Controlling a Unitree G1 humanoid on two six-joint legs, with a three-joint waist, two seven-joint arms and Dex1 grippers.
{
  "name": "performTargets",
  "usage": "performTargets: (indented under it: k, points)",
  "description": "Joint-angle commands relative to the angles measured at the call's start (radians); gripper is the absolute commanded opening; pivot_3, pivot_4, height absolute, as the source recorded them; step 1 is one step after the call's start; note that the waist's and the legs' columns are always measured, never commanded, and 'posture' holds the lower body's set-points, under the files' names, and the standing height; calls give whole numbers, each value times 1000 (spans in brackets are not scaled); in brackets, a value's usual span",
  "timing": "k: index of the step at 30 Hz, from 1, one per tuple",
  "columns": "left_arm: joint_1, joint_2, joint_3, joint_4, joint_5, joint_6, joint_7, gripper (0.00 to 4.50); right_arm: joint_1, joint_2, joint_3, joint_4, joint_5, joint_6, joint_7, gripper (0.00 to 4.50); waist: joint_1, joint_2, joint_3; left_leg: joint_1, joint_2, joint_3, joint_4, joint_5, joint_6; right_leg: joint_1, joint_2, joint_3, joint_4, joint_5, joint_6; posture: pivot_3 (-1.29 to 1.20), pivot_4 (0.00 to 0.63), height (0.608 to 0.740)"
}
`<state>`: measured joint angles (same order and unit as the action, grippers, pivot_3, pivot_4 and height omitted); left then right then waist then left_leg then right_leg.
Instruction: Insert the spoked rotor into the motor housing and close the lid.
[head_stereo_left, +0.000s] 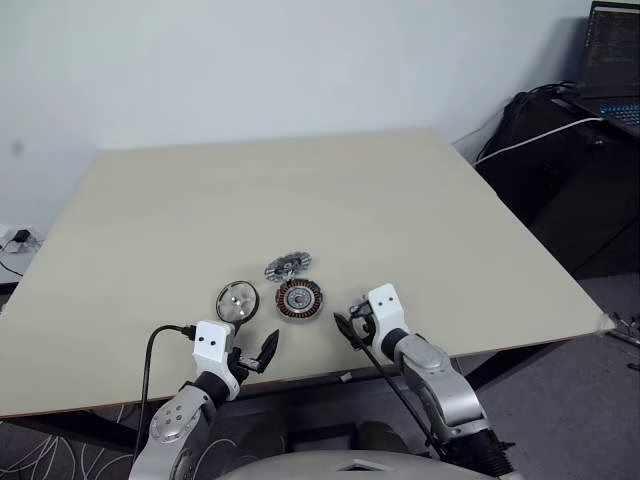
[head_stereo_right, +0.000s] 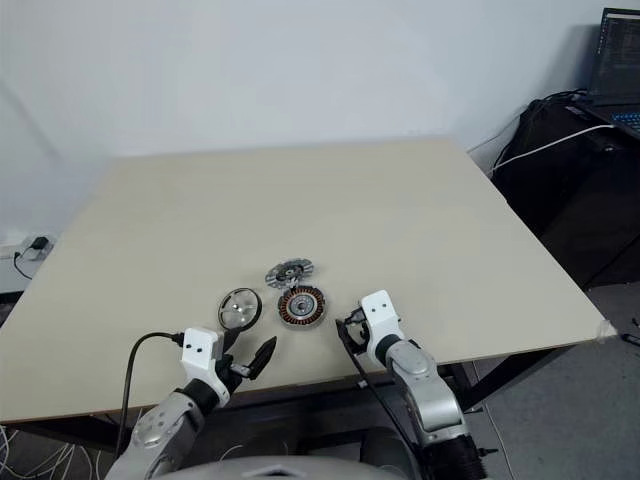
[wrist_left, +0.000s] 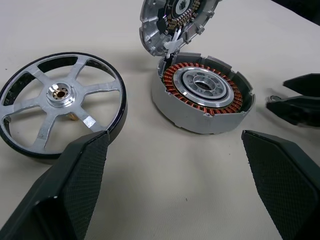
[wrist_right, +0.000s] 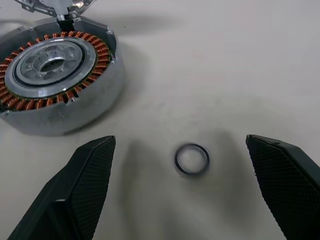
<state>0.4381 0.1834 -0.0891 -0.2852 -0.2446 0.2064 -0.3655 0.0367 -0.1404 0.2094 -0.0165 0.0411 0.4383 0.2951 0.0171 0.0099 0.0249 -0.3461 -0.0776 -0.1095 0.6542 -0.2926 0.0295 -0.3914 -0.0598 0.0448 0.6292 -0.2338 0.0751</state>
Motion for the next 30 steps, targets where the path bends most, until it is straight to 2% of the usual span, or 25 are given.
performTargets:
  k: [1, 15, 18, 28, 30]
  points:
    - [-8, -4, -1, -40, 2, -22, 5, 4476, -40, 8, 4, 25, -12, -35, -2, 4500, 0, 0, 0, 0, 0, 0, 0, 0, 0, 0, 0, 0, 0, 0, 0, 0, 0, 740]
    - [-9, -10, -1, -40, 1, -25, 10, 4476, -57, 6, -9, 110, -17, -73, 9, 4500, -4, 0, -1, 1, 0, 0, 0, 0, 0, 1, 0, 0, 0, 0, 0, 0, 0, 740]
    - [-8, -10, 0, -41, 1, -26, 11, 4500, -46, 6, -15, 95, -15, -68, 5, 3932, -4, 1, -1, 1, 0, 0, 0, 0, 0, 1, 0, 0, 0, 0, 0, 0, 0, 740]
    - [-13, -8, 0, -35, 0, -29, 10, 4500, -4, -5, -57, 20, -7, -57, -8, 736, -4, 2, -1, 1, 0, 0, 0, 0, 0, 1, 0, 0, 0, 0, 0, 0, 0, 740]
    - [-14, -8, 0, -34, 0, -29, 9, 4500, 1, -9, -62, 1, -5, -53, -9, 690, -3, 2, -1, 1, 0, 0, 0, 0, 0, 1, 0, 0, 0, 0, 0, 0, 0, 740]
